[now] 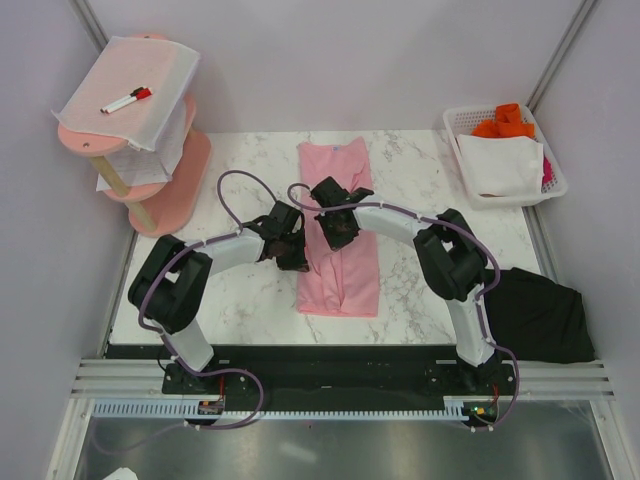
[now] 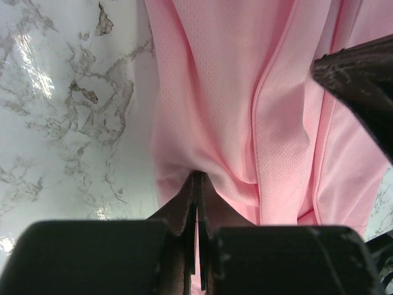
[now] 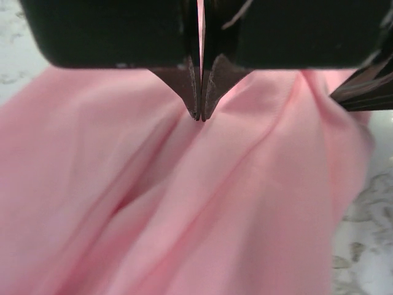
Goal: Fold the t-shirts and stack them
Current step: Rotate the tshirt 90 degrees
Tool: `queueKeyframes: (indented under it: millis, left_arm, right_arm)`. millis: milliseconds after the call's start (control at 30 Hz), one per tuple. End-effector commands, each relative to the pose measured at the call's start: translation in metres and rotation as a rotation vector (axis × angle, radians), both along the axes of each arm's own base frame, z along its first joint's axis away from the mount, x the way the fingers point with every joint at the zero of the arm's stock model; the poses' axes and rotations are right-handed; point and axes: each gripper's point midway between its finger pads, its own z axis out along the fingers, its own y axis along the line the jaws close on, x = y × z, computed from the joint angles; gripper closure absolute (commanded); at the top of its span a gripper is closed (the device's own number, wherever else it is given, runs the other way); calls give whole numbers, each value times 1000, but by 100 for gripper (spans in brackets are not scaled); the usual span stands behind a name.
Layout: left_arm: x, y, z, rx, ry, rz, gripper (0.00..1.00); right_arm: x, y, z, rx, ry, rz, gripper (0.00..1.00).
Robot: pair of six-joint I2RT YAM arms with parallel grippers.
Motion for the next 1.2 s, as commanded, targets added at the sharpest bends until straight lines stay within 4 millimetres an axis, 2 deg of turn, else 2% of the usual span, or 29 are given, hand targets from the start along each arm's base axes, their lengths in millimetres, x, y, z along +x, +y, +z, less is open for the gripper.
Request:
queueKeyframes:
  millis: [0,67,233,400,533,700,900,1100,1167]
  left_arm:
    - [-16,16,-29,77,80,27,98]
    - [-17,16,-31,78,84,23,98]
    - [-18,17,-34,86,92,22,98]
    - [-19,19,-38,93,104,35,98]
    - [-20,16,-37,75,110,44,98]
    - [-22,17,-34,63,112,52,98]
    - [-32,25,-30,71,115,68,98]
    - [-39,31,-28,71,115,82,98]
    - [-41,33,-30,79,119,86,98]
  right_arm:
    - [17,-20,32,-82,-120,-63,100]
    - [16,-13,45,-37,-150,-38,100]
    - [-5,21,71,143,-124,53,100]
    - [-34,42,77,210,-88,129,100]
    - [-56,54,64,212,-53,165,100]
    - [-68,61,38,174,-7,170,100]
    - [-78,66,19,148,32,175,100]
    - [-90,58,-10,88,90,156,100]
    - [-88,52,-12,62,77,143,100]
